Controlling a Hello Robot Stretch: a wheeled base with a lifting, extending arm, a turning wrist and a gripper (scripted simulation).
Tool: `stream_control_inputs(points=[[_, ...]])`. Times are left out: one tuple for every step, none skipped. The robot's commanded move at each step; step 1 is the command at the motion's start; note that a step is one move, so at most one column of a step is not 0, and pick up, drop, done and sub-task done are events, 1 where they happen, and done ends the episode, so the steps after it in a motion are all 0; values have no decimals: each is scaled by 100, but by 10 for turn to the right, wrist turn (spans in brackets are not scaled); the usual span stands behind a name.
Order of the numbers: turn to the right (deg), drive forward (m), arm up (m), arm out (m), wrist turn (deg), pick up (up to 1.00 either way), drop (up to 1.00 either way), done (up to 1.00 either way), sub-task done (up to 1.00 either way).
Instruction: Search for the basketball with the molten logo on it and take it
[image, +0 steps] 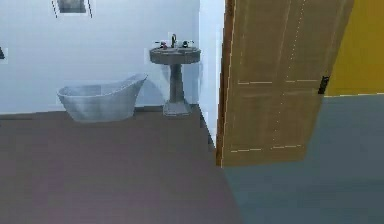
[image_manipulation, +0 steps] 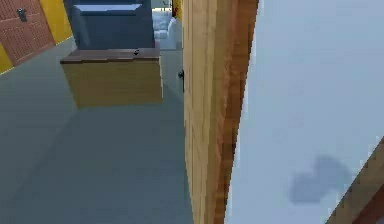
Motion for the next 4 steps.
stream_control_inputs(points=[[360,0,0,0,0,0,0,0,0],[0,40,0,0,0,0,0,0,0],[150,0,0,0,0,0,0,0,0],[30,0,0,0,0,0,0,0,0]])
